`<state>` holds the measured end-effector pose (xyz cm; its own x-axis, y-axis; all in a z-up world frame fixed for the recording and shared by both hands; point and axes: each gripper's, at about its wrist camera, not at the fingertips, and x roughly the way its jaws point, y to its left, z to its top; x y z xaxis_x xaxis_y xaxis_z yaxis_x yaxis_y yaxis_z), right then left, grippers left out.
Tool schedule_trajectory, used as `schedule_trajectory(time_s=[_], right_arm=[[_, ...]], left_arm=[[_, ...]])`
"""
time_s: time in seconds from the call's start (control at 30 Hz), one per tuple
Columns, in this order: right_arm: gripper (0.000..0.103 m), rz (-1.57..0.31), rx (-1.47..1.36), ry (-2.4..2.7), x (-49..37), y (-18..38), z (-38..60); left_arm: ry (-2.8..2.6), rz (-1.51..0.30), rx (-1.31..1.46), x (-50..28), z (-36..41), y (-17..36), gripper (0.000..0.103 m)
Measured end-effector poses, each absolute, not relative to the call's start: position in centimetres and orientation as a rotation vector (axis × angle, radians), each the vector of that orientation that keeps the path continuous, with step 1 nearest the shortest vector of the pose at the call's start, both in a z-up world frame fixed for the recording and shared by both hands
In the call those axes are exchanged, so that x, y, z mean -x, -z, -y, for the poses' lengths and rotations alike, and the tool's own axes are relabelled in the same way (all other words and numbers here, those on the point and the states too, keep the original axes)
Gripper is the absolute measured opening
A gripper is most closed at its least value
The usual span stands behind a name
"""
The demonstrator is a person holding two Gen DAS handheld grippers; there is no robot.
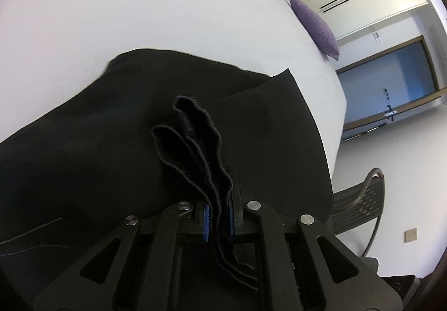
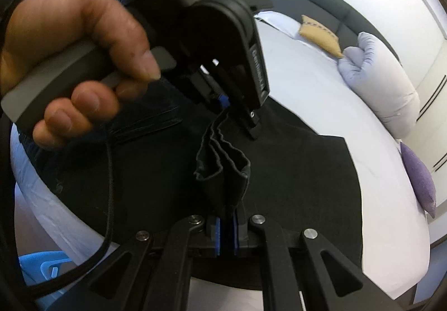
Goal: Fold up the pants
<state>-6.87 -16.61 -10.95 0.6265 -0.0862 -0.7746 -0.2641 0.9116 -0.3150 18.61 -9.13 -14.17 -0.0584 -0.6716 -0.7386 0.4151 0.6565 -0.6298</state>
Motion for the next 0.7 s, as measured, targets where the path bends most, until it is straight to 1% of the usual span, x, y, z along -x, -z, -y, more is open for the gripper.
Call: schedule_trajectory(time_s=[0.3,0.37,0.4,0.5,0.63,0.7], right_arm=[[0.008,-0.912,0.438,-0.133,6.9,11.1,15.8],[0.008,-0.914,0.442,-0.137,7.0,11.0,15.6],[0.008,-0.915,0.442,-0.139,6.6,10.9,15.9],[0.008,-0.913,0.447,-0.148,7.3,10.7,15.0],[0.008,-0.914,0.459,-0.164,7.4,10.8,14.7],[0.010,-0.923,0.466,-0.170,7.0,11.2,15.5]], left_arm=[[0.876,-1.339,0.159,-17.4,8.6,13.8,0.008],[0.873,-1.337,0.164,-17.1,8.2,13.9,0.008],[0.867,-1.336,0.172,-17.1,9.4,13.7,0.008],[0.858,-1.332,0.179,-16.9,7.8,13.8,0.008],[0.841,-1.331,0.191,-16.7,8.1,14.0,0.008],[0.836,-1.335,0.205,-16.7,8.7,14.1,0.008]])
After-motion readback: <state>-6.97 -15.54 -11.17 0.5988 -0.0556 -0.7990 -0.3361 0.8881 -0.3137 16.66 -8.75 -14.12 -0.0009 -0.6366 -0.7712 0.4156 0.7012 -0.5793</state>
